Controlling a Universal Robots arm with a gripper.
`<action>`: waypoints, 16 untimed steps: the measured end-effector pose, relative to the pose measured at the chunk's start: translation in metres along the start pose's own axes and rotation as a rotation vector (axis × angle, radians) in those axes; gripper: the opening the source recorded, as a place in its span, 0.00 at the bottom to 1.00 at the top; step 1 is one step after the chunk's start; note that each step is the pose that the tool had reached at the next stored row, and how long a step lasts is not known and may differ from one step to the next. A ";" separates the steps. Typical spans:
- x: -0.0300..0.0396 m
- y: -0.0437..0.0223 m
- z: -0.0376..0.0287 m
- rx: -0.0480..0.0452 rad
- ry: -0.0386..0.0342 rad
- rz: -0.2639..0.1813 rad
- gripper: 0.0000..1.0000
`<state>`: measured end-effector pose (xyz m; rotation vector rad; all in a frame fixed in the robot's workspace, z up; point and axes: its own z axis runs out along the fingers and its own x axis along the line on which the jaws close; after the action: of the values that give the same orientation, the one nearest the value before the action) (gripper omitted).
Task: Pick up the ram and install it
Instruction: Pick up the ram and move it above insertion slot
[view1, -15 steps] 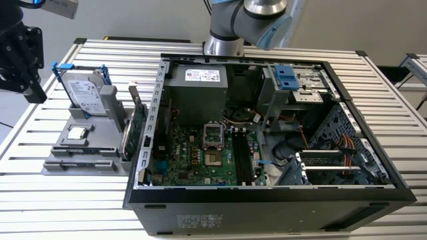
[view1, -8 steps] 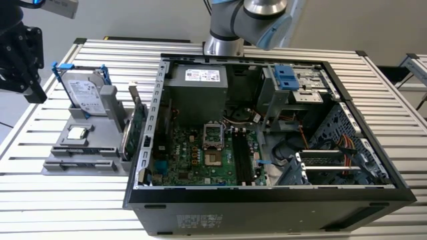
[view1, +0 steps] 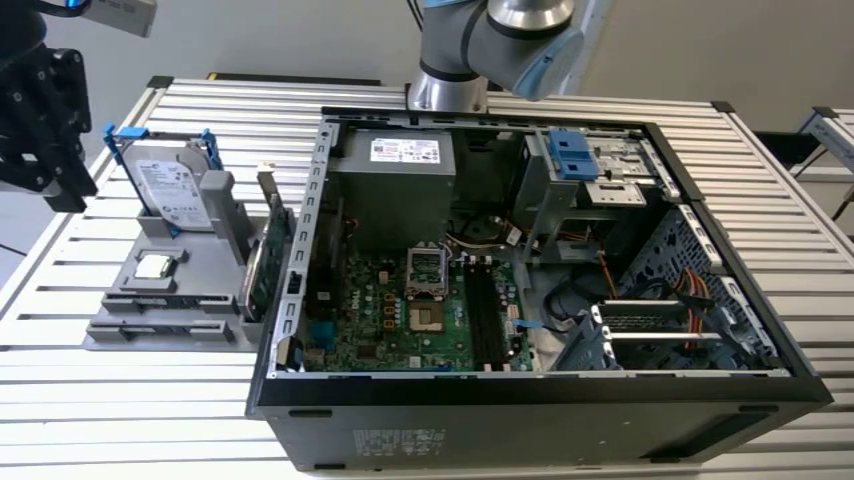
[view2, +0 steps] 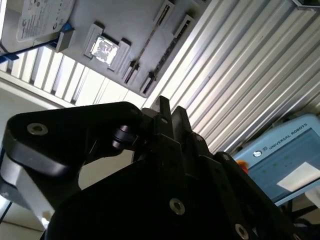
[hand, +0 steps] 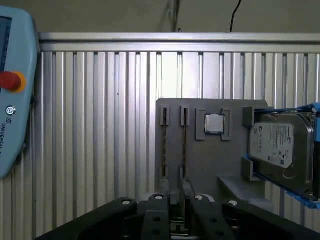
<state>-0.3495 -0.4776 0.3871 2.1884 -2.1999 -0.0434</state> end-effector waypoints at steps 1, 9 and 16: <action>0.0000 0.0000 0.0000 0.0000 0.0001 -0.001 1.00; -0.0001 -0.0001 0.0006 0.0008 0.0004 -0.004 1.00; -0.0002 -0.0003 0.0056 0.0489 0.0003 -0.007 1.00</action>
<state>-0.3495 -0.4774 0.3814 2.2210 -2.2163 0.0106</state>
